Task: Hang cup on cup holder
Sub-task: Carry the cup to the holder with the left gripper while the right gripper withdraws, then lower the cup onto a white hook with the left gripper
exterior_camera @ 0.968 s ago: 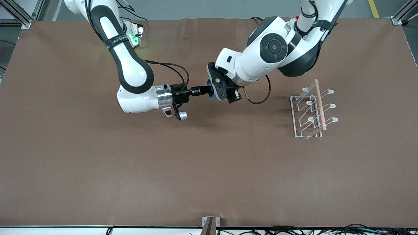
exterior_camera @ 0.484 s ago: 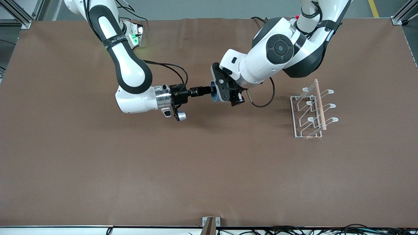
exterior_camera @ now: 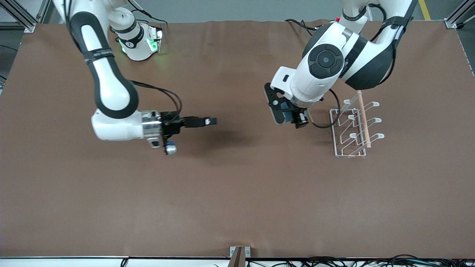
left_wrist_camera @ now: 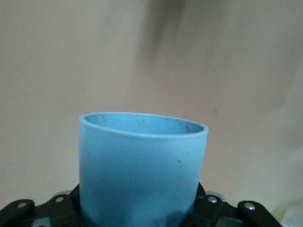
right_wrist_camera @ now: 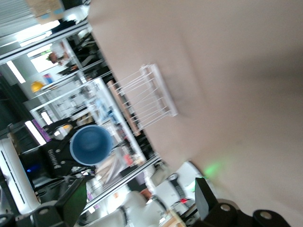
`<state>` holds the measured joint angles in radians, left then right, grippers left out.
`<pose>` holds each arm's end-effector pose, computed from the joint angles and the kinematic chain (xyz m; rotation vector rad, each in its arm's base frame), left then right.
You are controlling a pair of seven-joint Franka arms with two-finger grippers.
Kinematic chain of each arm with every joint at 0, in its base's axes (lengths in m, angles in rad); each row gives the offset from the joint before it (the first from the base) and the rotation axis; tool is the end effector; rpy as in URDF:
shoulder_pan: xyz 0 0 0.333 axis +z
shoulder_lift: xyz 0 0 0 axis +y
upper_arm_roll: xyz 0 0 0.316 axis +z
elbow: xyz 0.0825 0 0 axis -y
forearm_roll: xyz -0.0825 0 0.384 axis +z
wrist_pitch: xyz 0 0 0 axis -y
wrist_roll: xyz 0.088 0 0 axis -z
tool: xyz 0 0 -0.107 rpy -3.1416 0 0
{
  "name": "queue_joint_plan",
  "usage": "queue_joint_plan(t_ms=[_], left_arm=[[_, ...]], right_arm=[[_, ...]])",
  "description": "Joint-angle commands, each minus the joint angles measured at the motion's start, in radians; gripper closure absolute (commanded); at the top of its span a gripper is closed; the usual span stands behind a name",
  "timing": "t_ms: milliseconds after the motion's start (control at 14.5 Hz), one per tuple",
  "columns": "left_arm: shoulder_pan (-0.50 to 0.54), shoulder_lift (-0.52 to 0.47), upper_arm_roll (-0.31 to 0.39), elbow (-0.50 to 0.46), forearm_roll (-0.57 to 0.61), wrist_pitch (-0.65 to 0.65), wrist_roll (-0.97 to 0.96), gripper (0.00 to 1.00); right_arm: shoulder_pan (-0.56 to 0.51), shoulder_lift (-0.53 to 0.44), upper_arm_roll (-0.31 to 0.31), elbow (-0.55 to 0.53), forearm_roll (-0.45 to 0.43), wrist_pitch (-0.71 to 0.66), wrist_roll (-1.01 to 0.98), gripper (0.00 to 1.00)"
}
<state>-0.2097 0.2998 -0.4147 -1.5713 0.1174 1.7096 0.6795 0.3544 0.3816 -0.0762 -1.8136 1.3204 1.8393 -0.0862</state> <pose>0.5329 -0.3373 0.4695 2.4694 -1.9159 -0.2117 0.5871 0.2524 0.3542 -1.9628 0.2810 0.4506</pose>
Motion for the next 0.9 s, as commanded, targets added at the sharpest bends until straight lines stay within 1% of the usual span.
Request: queue_joint_plan(t_ms=[0,69,138,207,276,415,553,691,829], left_arm=[[0.001,-0.045,-0.009,-0.006,0.208,-0.070,0.099,1.00],[-0.005,-0.042,-0.010,-0.013,0.291,-0.073,0.103,1.00],[-0.008,-0.042,-0.010,-0.032,0.350,-0.102,0.101,1.00],[-0.004,-0.044,-0.010,-0.045,0.376,-0.160,0.100,1.00],[0.000,-0.042,-0.009,-0.047,0.411,-0.217,0.100,1.00],[0.004,-0.034,-0.009,-0.067,0.549,-0.243,0.107,1.00],[0.004,-0.037,-0.009,-0.140,0.660,-0.243,0.112,1.00],[0.000,-0.021,-0.009,-0.212,0.792,-0.243,0.106,0.99],[0.006,0.004,-0.009,-0.265,0.899,-0.243,0.103,0.99]], right_arm=[[-0.124,-0.036,0.010,-0.003,-0.174,-0.076,0.029,0.00],[-0.168,-0.041,0.004,0.002,-0.255,-0.095,0.037,0.00],[-0.213,-0.053,0.004,0.011,-0.368,-0.112,0.045,0.00],[-0.256,-0.059,0.004,0.019,-0.470,-0.129,0.049,0.00],[-0.290,-0.064,0.004,0.033,-0.551,-0.152,0.052,0.00],[-0.363,-0.085,0.003,0.057,-0.718,-0.175,0.052,0.00],[-0.394,-0.131,0.003,0.065,-0.872,-0.166,0.069,0.00],[-0.396,-0.153,-0.005,0.108,-1.014,-0.163,0.083,0.00],[-0.390,-0.190,-0.002,0.149,-1.165,-0.163,0.083,0.00]])
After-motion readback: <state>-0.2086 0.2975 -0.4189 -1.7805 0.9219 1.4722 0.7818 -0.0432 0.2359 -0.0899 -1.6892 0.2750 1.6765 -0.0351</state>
